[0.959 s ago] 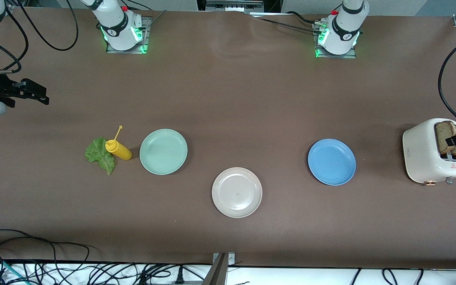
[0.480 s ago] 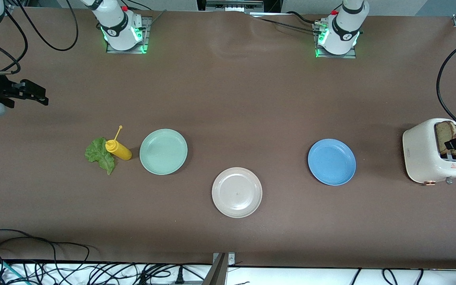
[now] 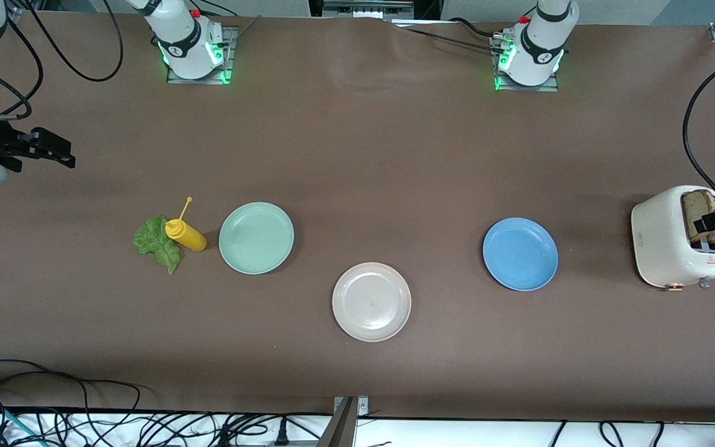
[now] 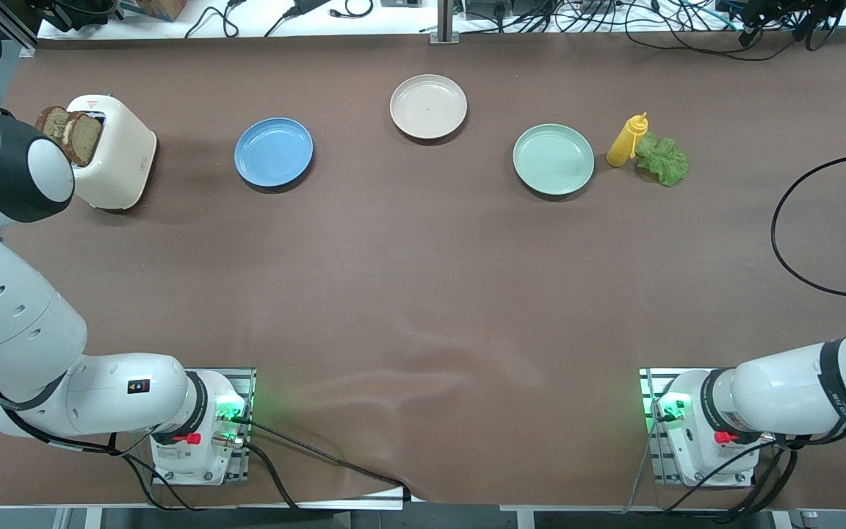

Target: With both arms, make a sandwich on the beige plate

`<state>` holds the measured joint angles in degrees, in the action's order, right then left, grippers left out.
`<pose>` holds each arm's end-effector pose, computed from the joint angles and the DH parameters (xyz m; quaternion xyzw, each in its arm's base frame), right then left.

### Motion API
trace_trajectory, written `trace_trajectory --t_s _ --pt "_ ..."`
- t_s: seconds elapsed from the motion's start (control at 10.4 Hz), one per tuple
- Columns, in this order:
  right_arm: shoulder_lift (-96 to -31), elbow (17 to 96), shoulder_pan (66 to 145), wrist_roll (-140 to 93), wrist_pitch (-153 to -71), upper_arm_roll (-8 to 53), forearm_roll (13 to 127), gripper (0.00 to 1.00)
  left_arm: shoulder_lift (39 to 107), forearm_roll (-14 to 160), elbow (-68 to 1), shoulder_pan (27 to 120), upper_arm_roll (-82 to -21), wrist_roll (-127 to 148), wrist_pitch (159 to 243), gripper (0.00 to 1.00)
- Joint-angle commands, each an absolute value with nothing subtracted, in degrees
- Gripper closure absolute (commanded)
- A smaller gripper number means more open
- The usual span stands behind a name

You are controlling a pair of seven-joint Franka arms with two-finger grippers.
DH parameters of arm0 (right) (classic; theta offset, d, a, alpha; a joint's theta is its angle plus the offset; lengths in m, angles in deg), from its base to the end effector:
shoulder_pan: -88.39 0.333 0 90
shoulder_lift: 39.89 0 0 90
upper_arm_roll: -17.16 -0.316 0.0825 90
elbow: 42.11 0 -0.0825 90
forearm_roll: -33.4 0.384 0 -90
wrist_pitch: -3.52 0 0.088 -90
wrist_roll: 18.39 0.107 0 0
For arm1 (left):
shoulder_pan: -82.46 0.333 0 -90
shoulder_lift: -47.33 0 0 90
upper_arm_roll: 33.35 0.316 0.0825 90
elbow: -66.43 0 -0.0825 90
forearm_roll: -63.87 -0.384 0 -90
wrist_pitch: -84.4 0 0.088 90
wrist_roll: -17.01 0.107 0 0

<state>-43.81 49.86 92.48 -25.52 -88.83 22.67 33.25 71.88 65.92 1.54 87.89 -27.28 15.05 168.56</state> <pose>0.5754 -0.0128 0.5732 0.9983 0.0499 -0.0310 0.0023 0.6573 0.1129 0.5588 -0.9926 -0.1123 0.0452 0.0006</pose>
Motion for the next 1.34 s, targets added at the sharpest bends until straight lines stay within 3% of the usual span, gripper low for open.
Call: trace_trajectory --t_s 0.0,1.25 --pt "-44.4 48.2 92.3 -26.1 -87.8 22.7 33.0 0.00 71.5 67.6 0.6 87.6 -26.8 16.6 169.3 0.00" --pt "-44.5 48.2 91.5 -26.7 -87.8 22.8 33.0 0.00 71.9 66.9 0.4 88.0 -26.8 22.7 169.3 0.00"
